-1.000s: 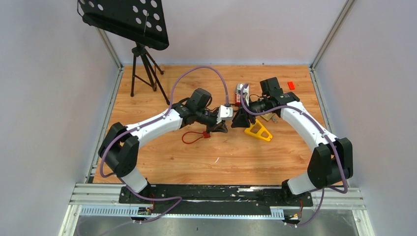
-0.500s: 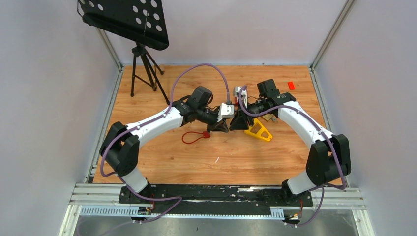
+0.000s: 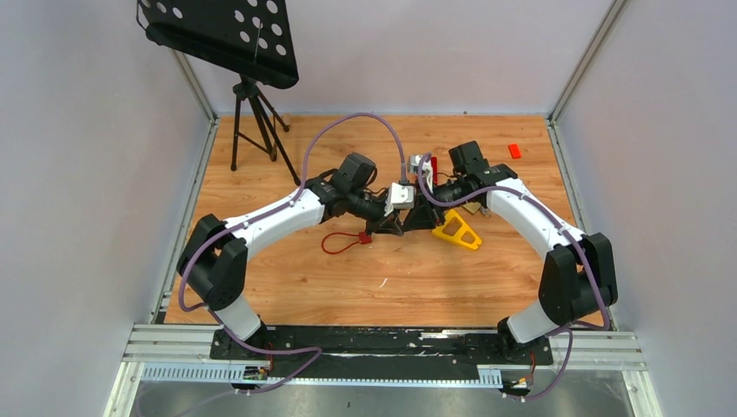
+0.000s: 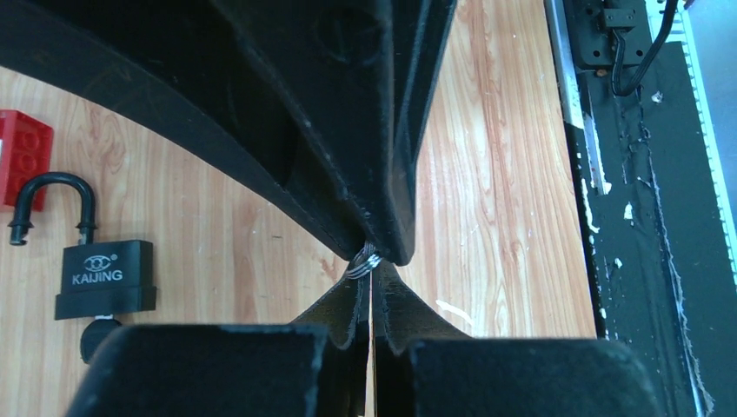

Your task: Unlock with the key

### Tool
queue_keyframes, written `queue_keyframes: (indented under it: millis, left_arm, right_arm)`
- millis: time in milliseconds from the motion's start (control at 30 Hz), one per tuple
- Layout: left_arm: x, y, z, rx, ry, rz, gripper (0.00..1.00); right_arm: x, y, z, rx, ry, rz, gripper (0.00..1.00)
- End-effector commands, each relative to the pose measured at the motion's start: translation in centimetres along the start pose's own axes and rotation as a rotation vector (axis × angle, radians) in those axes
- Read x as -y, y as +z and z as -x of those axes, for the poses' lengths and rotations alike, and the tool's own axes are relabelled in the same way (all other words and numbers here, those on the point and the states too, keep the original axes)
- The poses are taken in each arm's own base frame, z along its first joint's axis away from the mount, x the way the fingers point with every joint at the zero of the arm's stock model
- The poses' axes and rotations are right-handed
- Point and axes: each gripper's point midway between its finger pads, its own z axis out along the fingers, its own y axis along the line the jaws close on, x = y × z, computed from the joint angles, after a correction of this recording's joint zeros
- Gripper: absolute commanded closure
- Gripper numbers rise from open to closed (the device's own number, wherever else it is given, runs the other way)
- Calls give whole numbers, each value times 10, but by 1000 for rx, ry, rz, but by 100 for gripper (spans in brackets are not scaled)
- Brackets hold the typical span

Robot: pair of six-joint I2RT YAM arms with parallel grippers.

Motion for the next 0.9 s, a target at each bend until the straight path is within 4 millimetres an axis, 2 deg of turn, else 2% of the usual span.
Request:
queue_keyframes:
  millis: [0,167,467,867]
  left_arm:
    - [-2,0,14,29,3,-9,100]
    - [-1,0,14,26,2,-12,100]
    - [1,-5,13,31,-13,-36,100]
    - [-3,-10,11,17,-31,-35,100]
  right_arm:
    - [-5,6,11,34,-42,50,88]
    - [-1,5,9,20,-47,24,100]
    - [15,-1,6,-25,-67,-89,100]
    - [16,-4,-3,-69,-93,-95,100]
